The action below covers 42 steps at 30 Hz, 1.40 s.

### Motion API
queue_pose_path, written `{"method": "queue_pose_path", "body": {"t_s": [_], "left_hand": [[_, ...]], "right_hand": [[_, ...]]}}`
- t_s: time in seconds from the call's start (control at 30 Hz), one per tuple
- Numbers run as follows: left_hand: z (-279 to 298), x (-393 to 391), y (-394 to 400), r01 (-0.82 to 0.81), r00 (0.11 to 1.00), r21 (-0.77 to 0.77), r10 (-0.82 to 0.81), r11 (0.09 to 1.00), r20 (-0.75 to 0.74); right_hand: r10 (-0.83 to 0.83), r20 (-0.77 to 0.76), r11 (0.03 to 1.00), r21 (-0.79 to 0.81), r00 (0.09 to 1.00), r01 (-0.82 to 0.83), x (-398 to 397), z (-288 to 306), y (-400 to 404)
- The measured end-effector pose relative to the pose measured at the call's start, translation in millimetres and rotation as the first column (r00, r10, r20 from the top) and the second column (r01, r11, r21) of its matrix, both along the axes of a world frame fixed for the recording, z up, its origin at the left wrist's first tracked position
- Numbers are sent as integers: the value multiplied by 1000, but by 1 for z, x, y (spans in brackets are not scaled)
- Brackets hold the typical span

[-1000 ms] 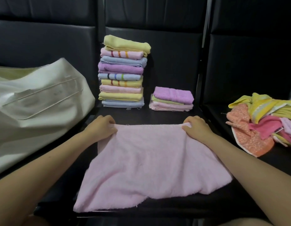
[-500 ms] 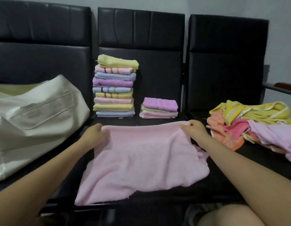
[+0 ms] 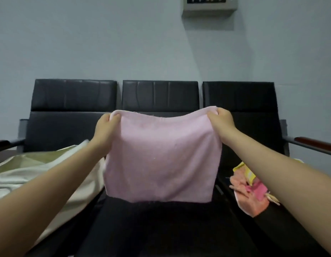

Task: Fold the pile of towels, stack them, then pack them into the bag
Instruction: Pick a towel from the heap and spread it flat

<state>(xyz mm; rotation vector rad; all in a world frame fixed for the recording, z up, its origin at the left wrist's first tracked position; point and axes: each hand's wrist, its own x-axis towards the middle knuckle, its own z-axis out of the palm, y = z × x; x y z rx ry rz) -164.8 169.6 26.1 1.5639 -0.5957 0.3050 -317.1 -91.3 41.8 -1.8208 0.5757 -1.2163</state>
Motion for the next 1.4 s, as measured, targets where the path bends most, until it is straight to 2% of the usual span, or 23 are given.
{"method": "queue_pose_path", "body": {"t_s": [0.1, 0.17, 0.23, 0.33, 0.4, 0.47, 0.5, 0.57, 0.63, 0.67, 0.73, 0.8, 0.87, 0.97, 1.03, 1.13, 1.23, 1.33, 1.4], "left_hand": [[25, -5, 7, 59, 986, -59, -67, 997, -154], [35, -5, 10, 120, 942, -142, -158, 983, -297], [41, -2, 12, 193, 896, -173, -245, 966, -370], [40, 4, 10, 246, 859, -119, -273, 962, -433], [27, 13, 5, 267, 854, 9, -232, 964, -466], [-1, 33, -2, 168, 913, 218, -69, 961, -402], [-20, 45, -5, 80, 954, 328, 23, 941, -300], [-61, 65, -12, -22, 991, 464, 80, 886, -106], [-106, 80, -20, -64, 996, 556, 86, 828, -14], [-127, 86, -23, -100, 994, 596, 103, 797, 30], [-164, 96, -29, -144, 989, 633, 136, 761, 61], [-193, 106, -36, -114, 990, 613, 143, 782, 3], [-216, 113, -42, -94, 985, 575, 161, 812, -66], [-242, 123, -49, -159, 978, 594, 210, 789, -17], [-247, 136, -55, -194, 972, 589, 236, 784, 6], [-250, 160, -64, -210, 964, 524, 265, 825, -30], [-264, 169, -73, -170, 981, 573, 191, 802, 25], [-271, 172, -81, -145, 987, 683, 62, 715, 146], [-267, 169, -82, -164, 983, 724, 52, 670, 175]], "right_hand": [[59, 53, 993, 97, 997, -64, -4, 21, 6], [99, 86, 975, 192, 991, -114, -6, 30, 7], [134, 117, 943, 289, 984, -162, -5, 37, 5], [137, 58, 901, 408, 989, -148, 4, 35, -5], [125, -11, 898, 426, 992, -108, 13, 23, -14], [82, -101, 908, 418, 992, -32, 26, -2, -26], [23, -174, 924, 379, 985, 46, 31, -19, -30], [-149, -390, 969, 125, 909, 213, 41, -59, -39], [-267, -546, 964, -168, 794, 208, 50, -106, -50], [-287, -591, 957, -218, 754, 194, 53, -127, -52], [-233, -618, 973, -153, 751, 176, 59, -167, -59], [-110, -605, 986, 34, 789, 164, 68, -194, -62], [-5, -567, 959, 231, 824, 165, 78, -213, -64], [80, -416, 881, 455, 906, 132, 99, -239, -74], [81, -336, 848, 518, 938, 113, 112, -249, -83], [70, -268, 841, 534, 961, 88, 124, -257, -90], [38, -174, 875, 482, 984, 51, 128, -261, -85], [64, -299, 962, 273, 952, 21, 123, -264, -78], [59, -352, 982, 189, 934, 9, 117, -259, -72]]}}
